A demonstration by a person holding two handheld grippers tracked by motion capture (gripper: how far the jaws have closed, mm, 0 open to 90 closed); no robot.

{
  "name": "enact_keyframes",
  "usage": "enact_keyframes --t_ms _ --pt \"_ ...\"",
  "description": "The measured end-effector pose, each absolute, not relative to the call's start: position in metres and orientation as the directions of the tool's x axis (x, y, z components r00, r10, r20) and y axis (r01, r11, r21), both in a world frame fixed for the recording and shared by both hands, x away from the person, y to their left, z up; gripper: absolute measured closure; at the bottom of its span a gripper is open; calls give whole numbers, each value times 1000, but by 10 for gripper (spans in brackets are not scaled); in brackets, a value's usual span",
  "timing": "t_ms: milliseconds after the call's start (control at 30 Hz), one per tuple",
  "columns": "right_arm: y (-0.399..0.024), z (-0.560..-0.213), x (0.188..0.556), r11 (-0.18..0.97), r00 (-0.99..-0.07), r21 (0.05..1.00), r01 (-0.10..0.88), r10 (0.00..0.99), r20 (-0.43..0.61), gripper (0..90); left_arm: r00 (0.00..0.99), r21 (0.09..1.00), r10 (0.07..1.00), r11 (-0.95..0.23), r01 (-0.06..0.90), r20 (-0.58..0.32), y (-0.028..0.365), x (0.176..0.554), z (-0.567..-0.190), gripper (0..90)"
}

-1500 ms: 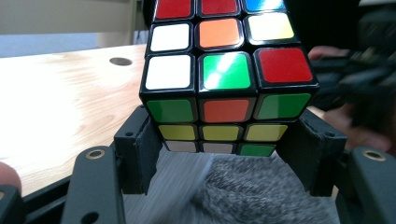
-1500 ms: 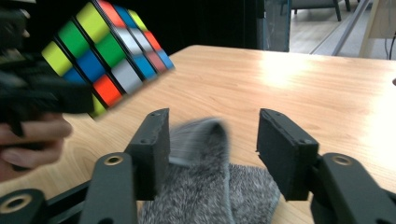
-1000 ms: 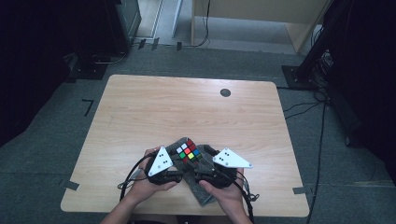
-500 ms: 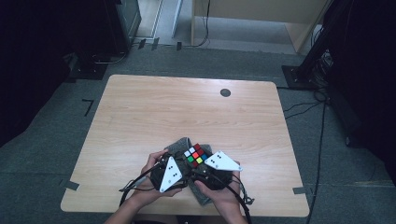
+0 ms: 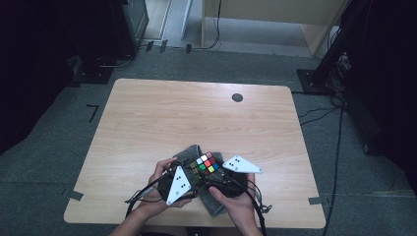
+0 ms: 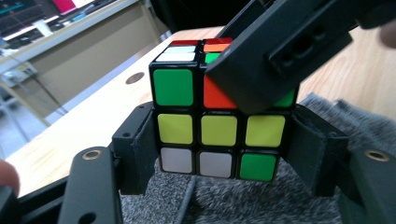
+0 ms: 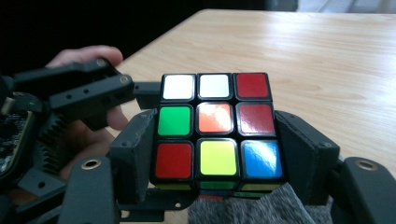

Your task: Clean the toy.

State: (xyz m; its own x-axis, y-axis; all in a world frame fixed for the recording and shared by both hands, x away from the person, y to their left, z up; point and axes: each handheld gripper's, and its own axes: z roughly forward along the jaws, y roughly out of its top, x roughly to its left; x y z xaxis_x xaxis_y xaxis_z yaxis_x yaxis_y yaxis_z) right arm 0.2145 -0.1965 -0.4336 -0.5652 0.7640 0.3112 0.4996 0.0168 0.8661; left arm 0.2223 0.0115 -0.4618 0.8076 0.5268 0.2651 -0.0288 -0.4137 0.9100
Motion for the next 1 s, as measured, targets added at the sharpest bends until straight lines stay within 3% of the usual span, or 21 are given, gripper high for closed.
enact_keyframes --t_ms 133,233,433,667,1000 --pt "-211 -433 218 -101 -588 877 469 706 395 246 799 940 582 -335 66 152 26 235 -457 339" --pt "-221 -434 217 -164 -570 891 424 716 403 259 791 962 612 -227 154 18 44 247 -453 339" --pt "-215 -453 220 -97 -576 913 397 747 330 262 772 956 596 -27 292 -219 63 259 -446 340" --pt "-181 -468 212 43 -642 951 307 747 173 236 767 934 561 34 355 -311 50 254 -445 339" --pt "-173 -475 207 32 -593 981 192 800 90 256 765 908 520 53 417 -381 32 246 -448 338"
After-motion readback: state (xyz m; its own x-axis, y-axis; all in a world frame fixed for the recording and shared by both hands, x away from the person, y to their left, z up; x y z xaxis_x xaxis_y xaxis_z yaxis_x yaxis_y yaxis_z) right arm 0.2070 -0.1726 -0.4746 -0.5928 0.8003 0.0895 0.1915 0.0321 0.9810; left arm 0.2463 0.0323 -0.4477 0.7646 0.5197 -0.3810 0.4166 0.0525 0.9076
